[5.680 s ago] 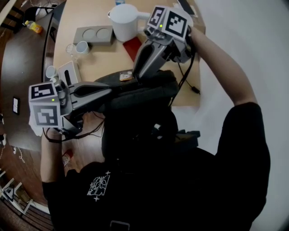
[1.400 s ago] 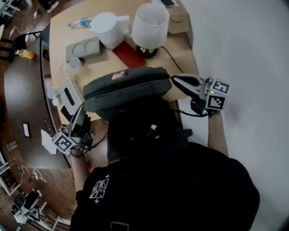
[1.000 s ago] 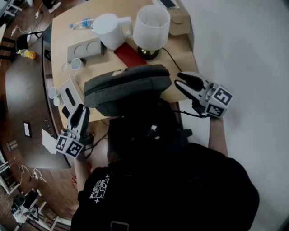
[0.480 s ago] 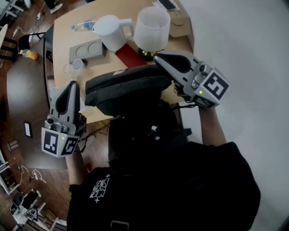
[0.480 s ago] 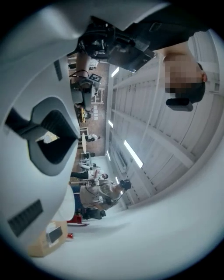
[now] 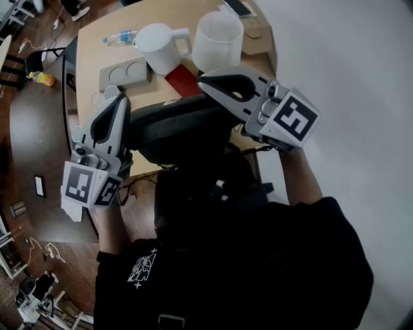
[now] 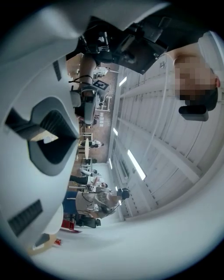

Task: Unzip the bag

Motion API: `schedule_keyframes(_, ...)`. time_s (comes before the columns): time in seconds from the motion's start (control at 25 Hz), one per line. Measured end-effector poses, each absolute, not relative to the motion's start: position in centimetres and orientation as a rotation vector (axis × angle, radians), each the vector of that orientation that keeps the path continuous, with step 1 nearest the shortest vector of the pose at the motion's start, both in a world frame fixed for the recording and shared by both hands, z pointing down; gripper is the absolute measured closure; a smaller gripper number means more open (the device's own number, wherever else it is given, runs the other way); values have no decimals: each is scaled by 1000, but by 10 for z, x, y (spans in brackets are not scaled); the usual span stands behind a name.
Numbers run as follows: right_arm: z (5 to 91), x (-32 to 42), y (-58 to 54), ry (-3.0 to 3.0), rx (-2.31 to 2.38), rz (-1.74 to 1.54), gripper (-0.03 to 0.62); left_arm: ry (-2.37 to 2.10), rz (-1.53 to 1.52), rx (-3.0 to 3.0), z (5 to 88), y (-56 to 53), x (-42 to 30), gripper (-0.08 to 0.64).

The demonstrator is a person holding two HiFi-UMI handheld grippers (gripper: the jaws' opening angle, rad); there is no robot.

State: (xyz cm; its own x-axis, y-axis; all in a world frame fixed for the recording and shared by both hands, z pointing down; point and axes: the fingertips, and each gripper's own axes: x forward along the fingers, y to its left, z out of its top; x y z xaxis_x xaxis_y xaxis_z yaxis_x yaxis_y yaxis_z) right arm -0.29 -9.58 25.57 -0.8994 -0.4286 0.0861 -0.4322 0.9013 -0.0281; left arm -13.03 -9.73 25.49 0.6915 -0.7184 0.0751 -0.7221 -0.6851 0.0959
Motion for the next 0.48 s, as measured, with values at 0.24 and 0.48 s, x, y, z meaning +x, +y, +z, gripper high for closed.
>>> schedule_keyframes(0.24, 260, -1, -96, -2981, 677, 92, 569, -1173, 41, 2776, 257, -96, -130, 564)
schedule_keyframes(0.48, 263, 4, -95, -2970, 684, 96, 569, -1159, 9, 2767, 257, -96, -131, 563)
